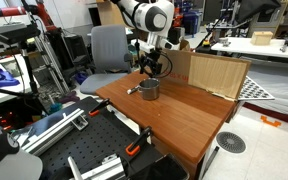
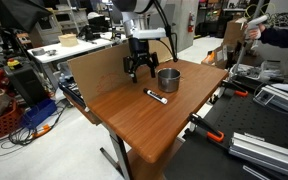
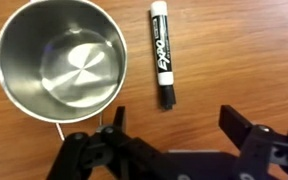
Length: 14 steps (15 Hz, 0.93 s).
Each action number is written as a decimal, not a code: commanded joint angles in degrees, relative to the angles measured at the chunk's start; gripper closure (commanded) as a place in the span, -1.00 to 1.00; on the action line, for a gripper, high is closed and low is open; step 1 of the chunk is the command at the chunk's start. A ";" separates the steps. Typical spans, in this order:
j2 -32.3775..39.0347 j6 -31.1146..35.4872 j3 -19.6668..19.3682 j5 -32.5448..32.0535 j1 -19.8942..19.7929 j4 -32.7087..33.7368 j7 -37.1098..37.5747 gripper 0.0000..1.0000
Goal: Take the marker out of the cup
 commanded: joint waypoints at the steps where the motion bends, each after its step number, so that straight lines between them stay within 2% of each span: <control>1: -1.87 -1.07 -0.25 -0.61 0.78 -0.19 1.05 -1.00; 12: -14.05 1.46 0.01 -1.26 2.42 -8.46 1.68 -1.00; 13: -11.23 -0.06 0.34 -0.65 1.84 -5.13 0.56 -1.00; 14: -12.21 -0.04 0.36 -0.65 1.85 -5.97 0.59 -1.00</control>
